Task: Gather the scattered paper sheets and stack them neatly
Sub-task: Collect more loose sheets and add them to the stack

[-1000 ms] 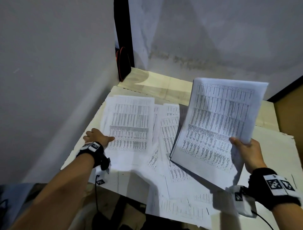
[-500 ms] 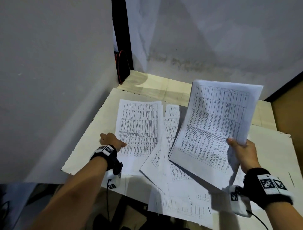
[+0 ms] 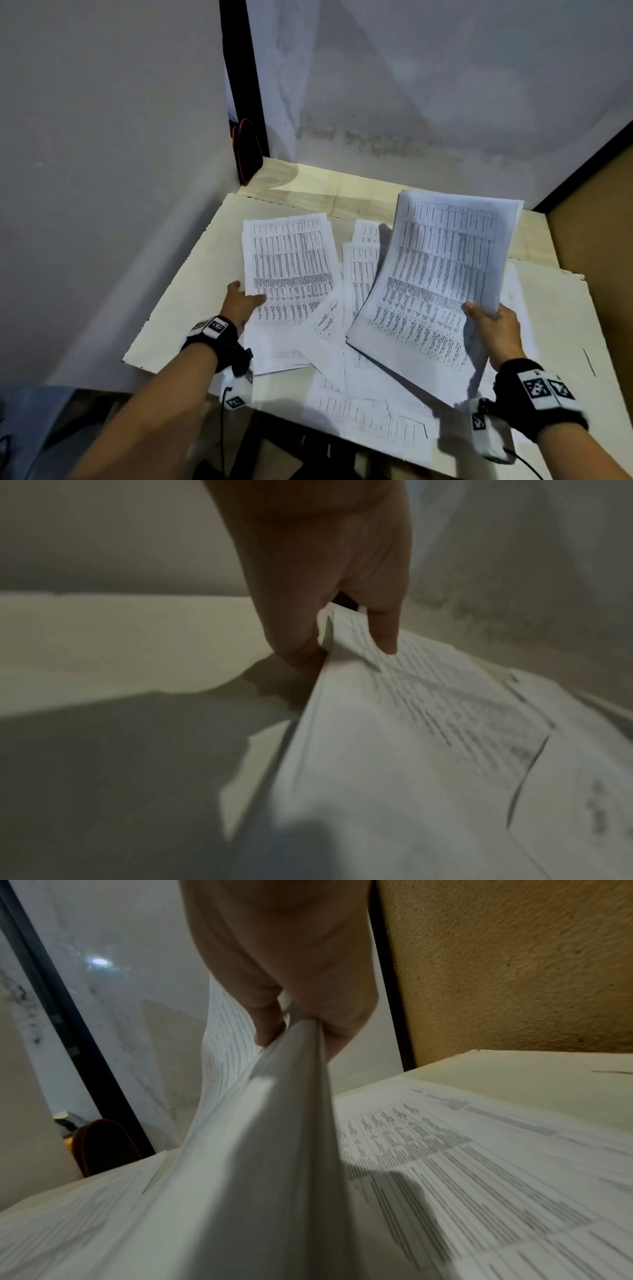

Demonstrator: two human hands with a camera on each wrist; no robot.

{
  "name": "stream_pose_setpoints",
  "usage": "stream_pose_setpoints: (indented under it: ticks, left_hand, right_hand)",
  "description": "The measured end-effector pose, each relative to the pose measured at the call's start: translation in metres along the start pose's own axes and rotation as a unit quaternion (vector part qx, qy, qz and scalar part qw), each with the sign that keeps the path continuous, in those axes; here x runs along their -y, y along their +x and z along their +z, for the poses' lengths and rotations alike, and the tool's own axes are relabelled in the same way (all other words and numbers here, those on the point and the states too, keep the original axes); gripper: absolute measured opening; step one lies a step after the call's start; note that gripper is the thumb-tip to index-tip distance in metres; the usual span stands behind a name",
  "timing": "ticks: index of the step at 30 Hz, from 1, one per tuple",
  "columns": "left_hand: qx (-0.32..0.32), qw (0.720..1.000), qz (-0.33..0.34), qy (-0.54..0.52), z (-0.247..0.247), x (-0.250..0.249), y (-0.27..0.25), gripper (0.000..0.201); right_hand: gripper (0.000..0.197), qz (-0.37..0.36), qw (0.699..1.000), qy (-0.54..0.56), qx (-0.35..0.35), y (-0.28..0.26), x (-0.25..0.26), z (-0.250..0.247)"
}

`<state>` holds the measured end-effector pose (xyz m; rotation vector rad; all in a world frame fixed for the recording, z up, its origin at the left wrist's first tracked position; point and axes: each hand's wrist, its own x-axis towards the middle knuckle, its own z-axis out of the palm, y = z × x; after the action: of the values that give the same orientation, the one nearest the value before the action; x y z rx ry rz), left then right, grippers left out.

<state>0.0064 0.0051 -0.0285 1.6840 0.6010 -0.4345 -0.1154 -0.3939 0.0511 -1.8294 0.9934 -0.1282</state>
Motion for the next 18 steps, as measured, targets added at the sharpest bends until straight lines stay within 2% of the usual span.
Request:
stream_pose_setpoints:
  ticks: [3, 5, 7, 8, 10, 12, 14, 15, 18]
  left_hand:
    - [0.033, 0.999, -0.019, 0.013, 0.007, 0.003, 0.0, 0.06]
    - [0.051, 0.996, -0.027, 0.07, 0.008, 0.011, 0.004, 0.061]
    - [0.055, 0.985, 0.029, 0.159, 0.006, 0.004, -0.005, 0.026]
    - [0.04, 0.976, 0.064, 0.203, 0.002, -0.006, -0.015, 0.015]
    - [-0.038, 0.958, 0.138, 0.25, -0.012, -0.032, -0.031, 0.02]
    - [-0.116, 0.938, 0.216, 0.245, -0.032, -0.064, -0.044, 0.018]
    - [-0.146, 0.935, 0.244, 0.213, -0.046, -0.095, -0.06, 0.011]
    - [-0.138, 0.941, 0.251, 0.18, -0.049, -0.108, -0.068, 0.008]
    - [-0.042, 0.965, 0.246, 0.079, -0.033, -0.129, -0.097, 0.024]
  right_hand:
    - [0.015, 0.012, 1.0, -0.02, -0.001, 0.0, -0.009, 0.0]
    - [0.015, 0.006, 1.0, -0.03, -0.002, -0.008, -0.006, 0.001]
    - [0.013, -0.01, 0.999, -0.038, 0.002, -0.015, -0.001, 0.0]
    - [0.011, -0.018, 0.999, -0.044, 0.005, -0.017, 0.0, -0.002]
    - [0.009, -0.032, 0.998, -0.059, 0.013, -0.019, 0.003, -0.005]
    - [0.008, -0.045, 0.996, -0.07, 0.022, -0.021, 0.006, -0.009]
    - [0.007, -0.053, 0.996, -0.071, 0.022, -0.023, 0.01, -0.012]
    - [0.007, -0.056, 0.996, -0.066, 0.023, -0.023, 0.012, -0.013]
    - [0.013, -0.036, 0.998, -0.014, 0.05, -0.025, 0.026, -0.012]
